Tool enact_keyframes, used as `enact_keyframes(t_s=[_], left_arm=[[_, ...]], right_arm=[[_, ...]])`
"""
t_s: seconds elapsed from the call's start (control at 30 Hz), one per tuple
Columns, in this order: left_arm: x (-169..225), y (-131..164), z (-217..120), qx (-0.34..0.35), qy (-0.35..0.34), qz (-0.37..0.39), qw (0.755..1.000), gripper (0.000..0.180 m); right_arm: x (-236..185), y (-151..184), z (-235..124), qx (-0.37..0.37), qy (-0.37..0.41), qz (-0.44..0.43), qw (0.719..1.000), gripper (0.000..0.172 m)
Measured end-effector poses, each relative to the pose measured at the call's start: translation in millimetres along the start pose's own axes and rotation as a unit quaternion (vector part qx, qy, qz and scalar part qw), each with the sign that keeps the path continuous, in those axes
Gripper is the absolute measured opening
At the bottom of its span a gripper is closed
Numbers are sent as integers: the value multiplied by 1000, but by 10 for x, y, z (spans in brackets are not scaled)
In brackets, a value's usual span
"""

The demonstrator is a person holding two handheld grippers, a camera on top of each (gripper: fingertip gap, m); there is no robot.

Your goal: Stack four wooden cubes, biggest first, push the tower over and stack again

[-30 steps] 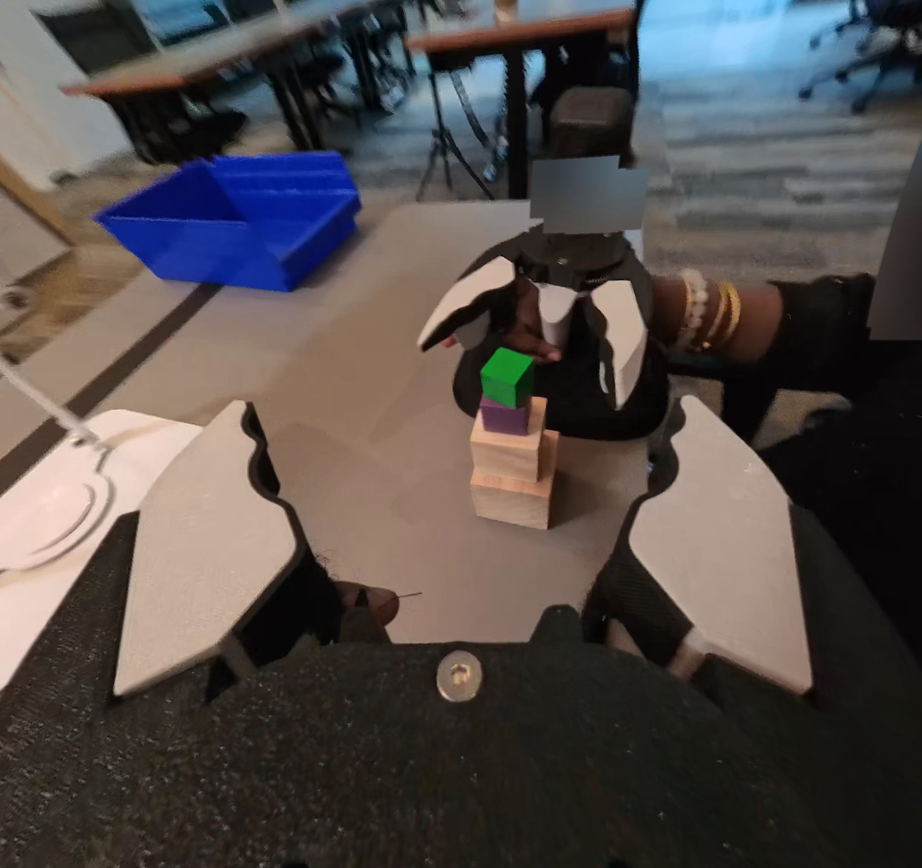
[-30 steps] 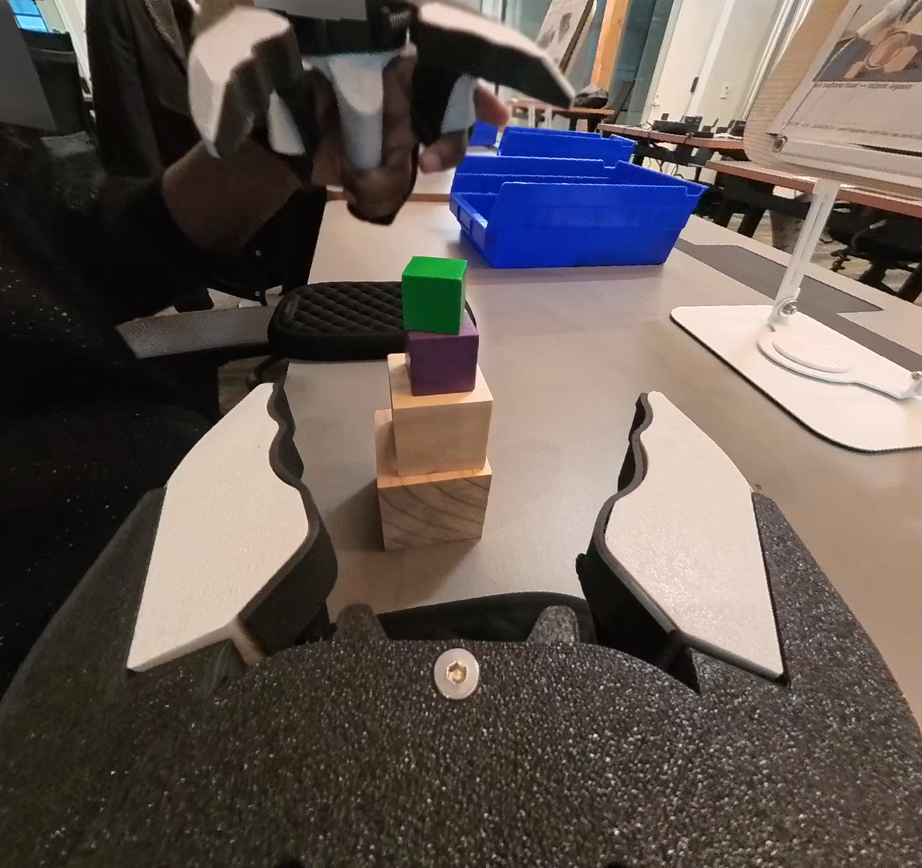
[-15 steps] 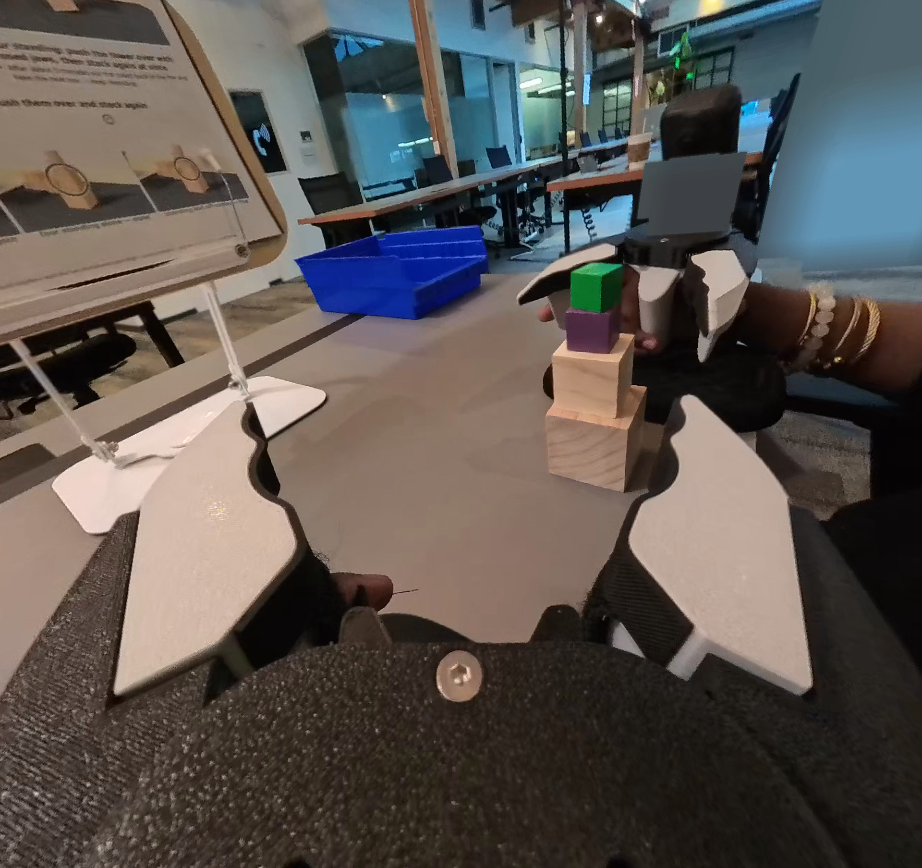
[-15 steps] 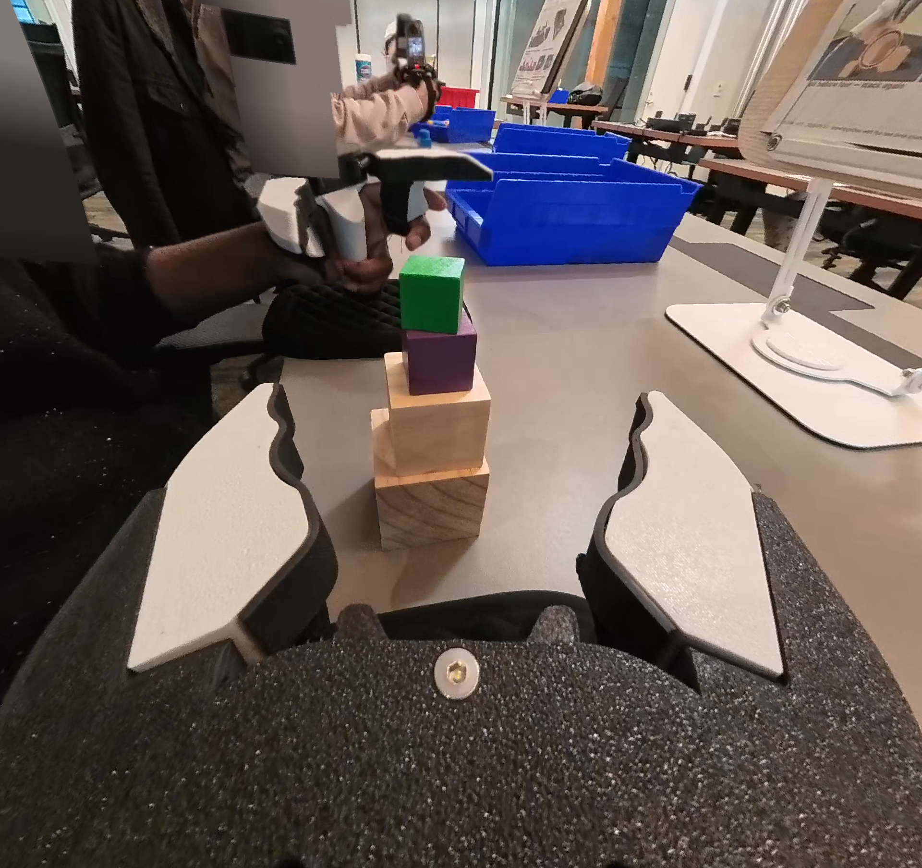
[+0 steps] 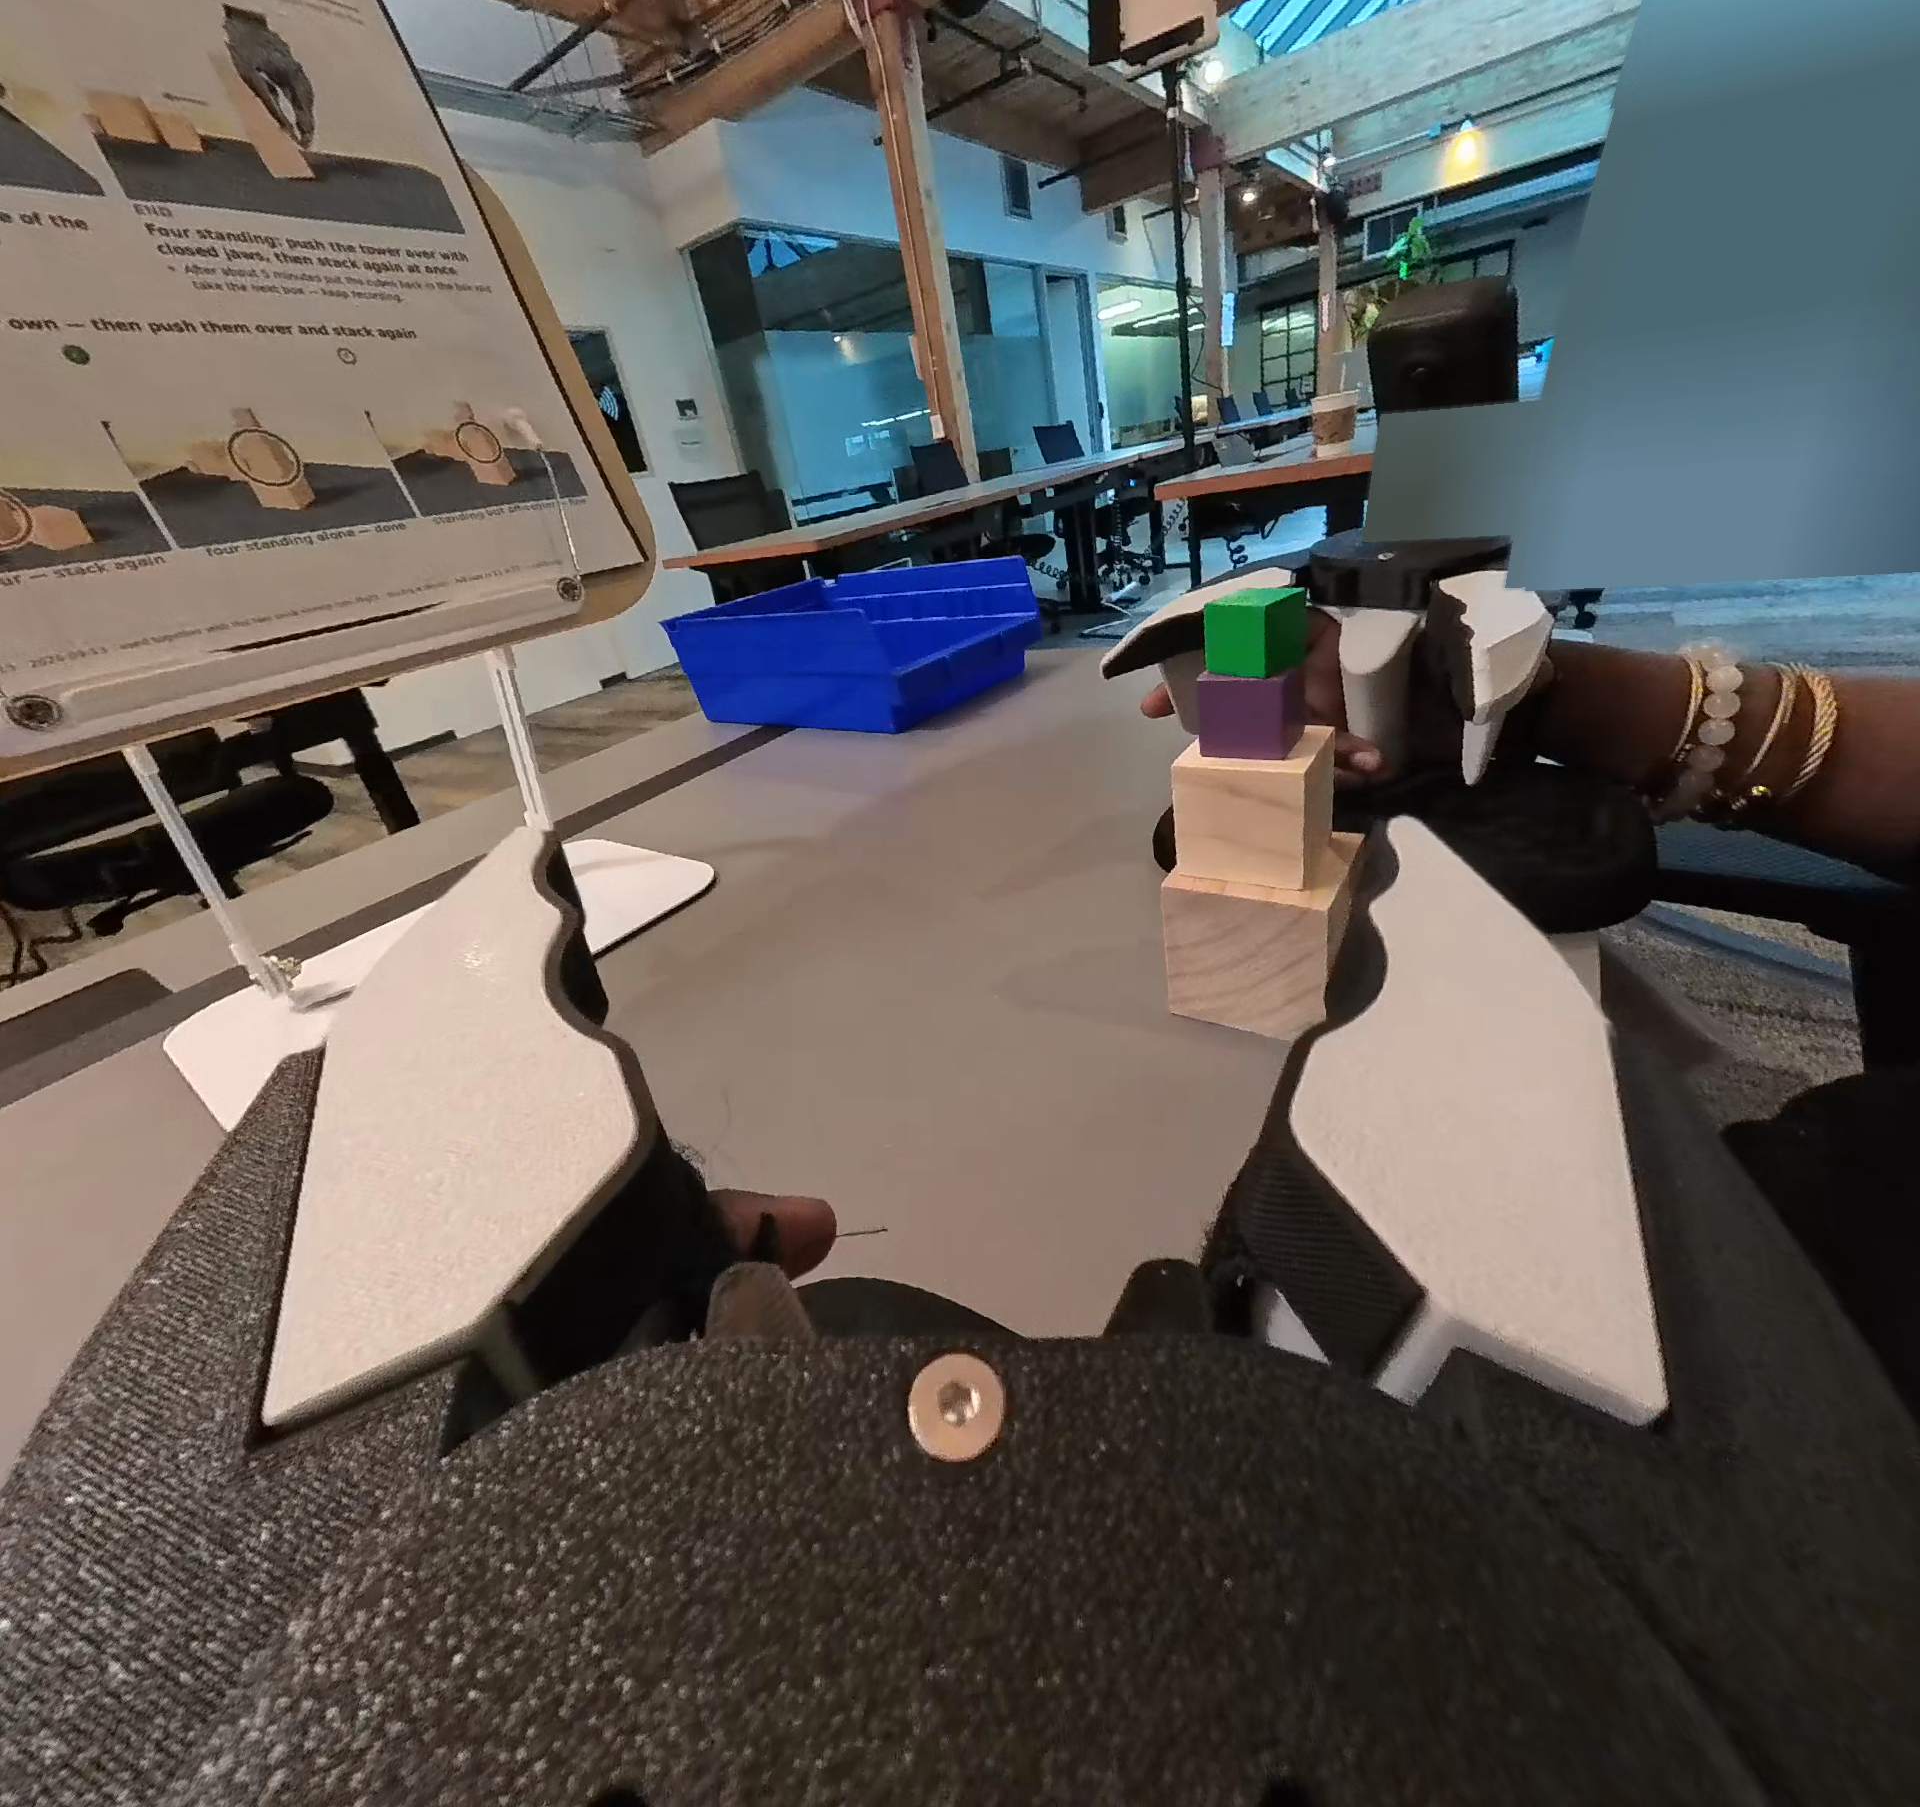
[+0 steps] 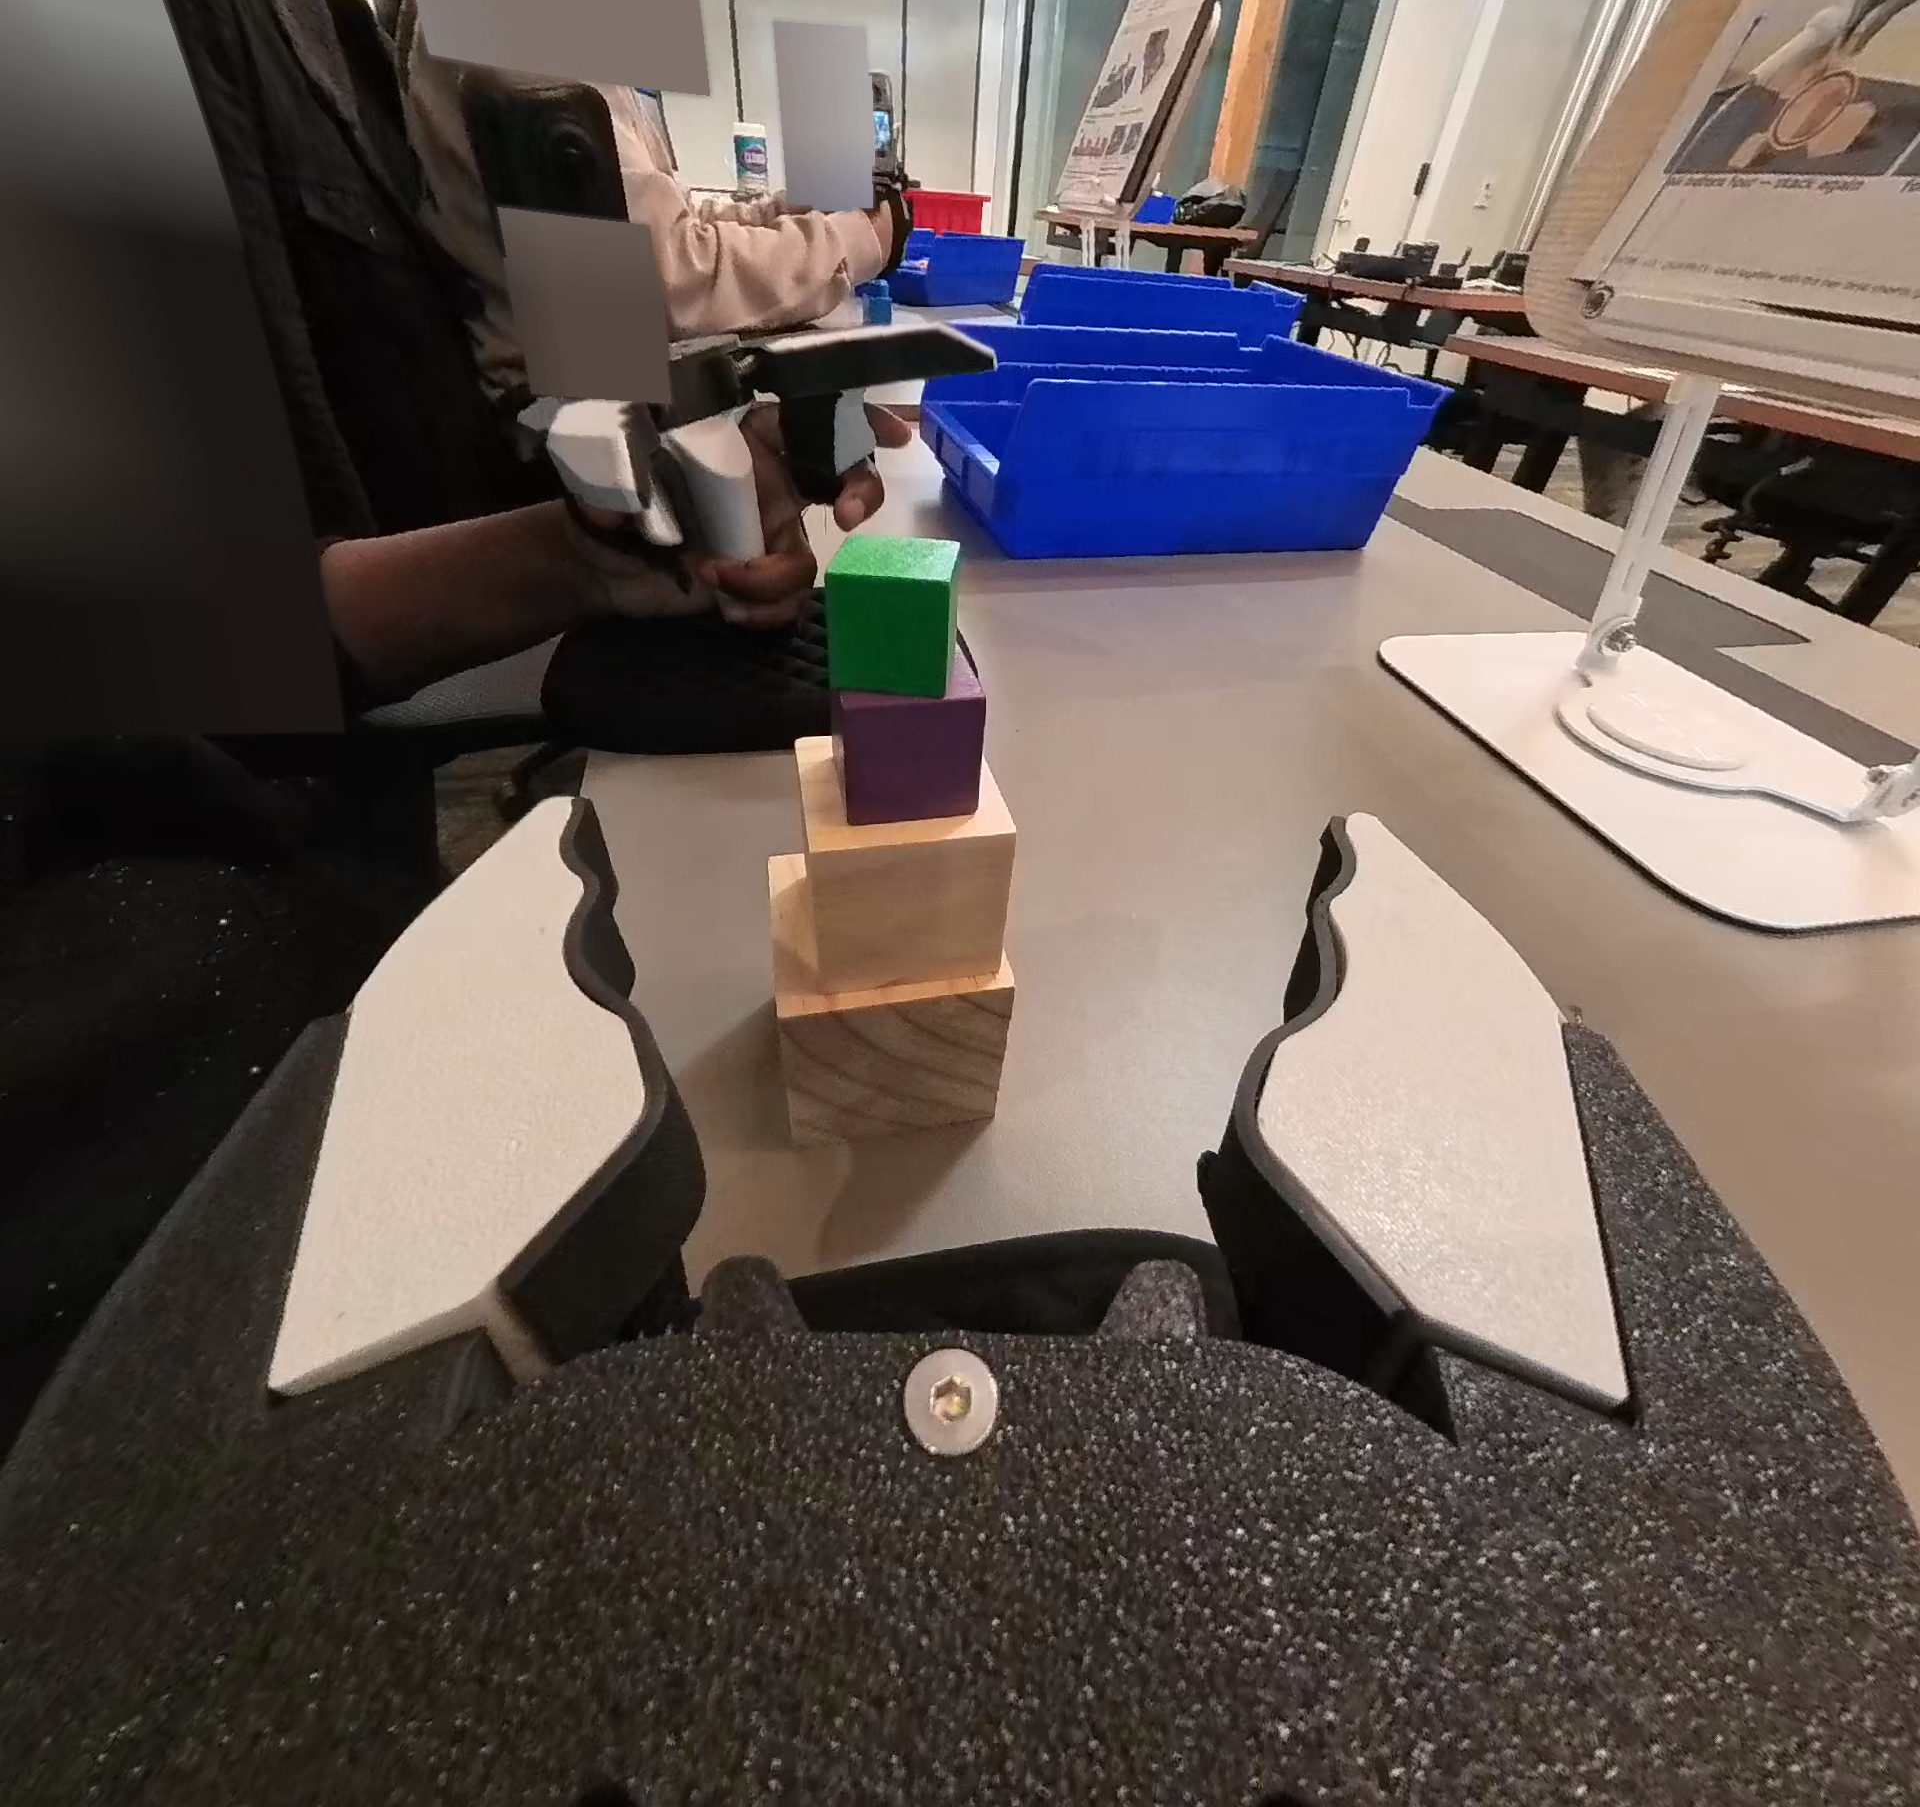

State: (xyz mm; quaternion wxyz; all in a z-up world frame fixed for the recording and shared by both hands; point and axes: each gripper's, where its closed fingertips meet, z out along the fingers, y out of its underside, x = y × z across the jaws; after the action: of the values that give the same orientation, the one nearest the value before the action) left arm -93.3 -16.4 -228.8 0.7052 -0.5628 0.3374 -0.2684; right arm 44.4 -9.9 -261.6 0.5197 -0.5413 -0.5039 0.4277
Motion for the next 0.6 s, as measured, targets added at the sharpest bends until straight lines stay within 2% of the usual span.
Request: enact_keyframes(t_s=[0.37,0.5,0.6], left_arm=[[24,38,10,-9,6,4,1000,134],[35,56,22,-15,5,10,1000,134],[27,46,14,-11,5,7,1000,134]], right_arm=[[11,-22,-17,6,5,0,1000,123],[6,-104,-67,29,3,3,1000,123],[-3,-171,-146,41,-4,13,999,113]])
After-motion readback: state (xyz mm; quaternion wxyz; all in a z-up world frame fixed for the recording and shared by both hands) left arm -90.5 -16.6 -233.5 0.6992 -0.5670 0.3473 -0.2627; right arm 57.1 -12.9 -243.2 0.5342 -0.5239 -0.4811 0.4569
